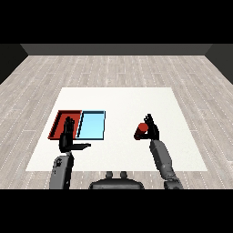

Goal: Pick the red can and put it in the red box

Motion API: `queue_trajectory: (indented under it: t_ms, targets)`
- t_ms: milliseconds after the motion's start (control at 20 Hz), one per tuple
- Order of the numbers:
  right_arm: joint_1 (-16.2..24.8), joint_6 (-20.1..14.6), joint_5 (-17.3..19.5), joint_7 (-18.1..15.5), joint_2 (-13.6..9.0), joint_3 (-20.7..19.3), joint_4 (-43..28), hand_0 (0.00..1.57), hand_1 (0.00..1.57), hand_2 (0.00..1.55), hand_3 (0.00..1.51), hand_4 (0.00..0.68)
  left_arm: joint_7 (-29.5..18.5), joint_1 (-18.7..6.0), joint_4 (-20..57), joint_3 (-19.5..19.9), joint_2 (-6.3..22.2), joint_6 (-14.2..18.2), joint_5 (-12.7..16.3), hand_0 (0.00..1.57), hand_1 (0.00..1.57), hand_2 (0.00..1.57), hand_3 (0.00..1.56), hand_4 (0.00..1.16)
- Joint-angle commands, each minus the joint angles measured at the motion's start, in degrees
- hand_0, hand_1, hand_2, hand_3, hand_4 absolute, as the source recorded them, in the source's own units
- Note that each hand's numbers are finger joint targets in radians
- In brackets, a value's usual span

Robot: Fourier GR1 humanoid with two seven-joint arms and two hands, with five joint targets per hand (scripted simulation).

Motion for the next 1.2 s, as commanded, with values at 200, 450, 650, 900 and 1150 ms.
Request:
queue_trajectory:
  t_ms: [200,450,650,900,1150]
  targets:
    - [1.89,0.56,-0.77,3.29,-1.45,0.76,-3.46,0.0,0.0,0.0,0.0,0.0,-1.21,-0.59,1.77,1.78,1.6,-1.5,0.65,0.0,0.0,0.0,0.0,0.0]
    - [-1.05,-3.2,1.4,-2.2,3.27,2.01,3.71,0.0,0.0,0.0,0.0,0.0,1.96,-3.7,0.59,3.99,2.83,-0.65,2.28,0.0,0.0,0.0,0.0,0.0]
    - [-4.54,0.19,0.24,-1.18,-0.93,0.16,7.12,0.0,0.0,0.0,0.0,0.0,0.95,1.23,-1.94,-0.61,-0.35,0.89,-1.01,0.0,0.0,0.0,0.0,0.0]
    - [-2.91,-1.59,1.03,-2.87,0.8,1.14,6.92,0.0,0.0,0.0,0.0,0.0,1.32,-0.96,-1.47,2.8,1.89,-1.02,2.19,0.0,0.0,0.0,0.0,0.0]
    - [-3.99,-0.94,0.32,-2.37,0.15,0.32,9.1,0.0,0.0,0.0,0.0,0.0,-0.22,-1.38,1.6,3.37,2.27,-2.87,3.41,0.0,0.0,0.0,0.0,0.0]
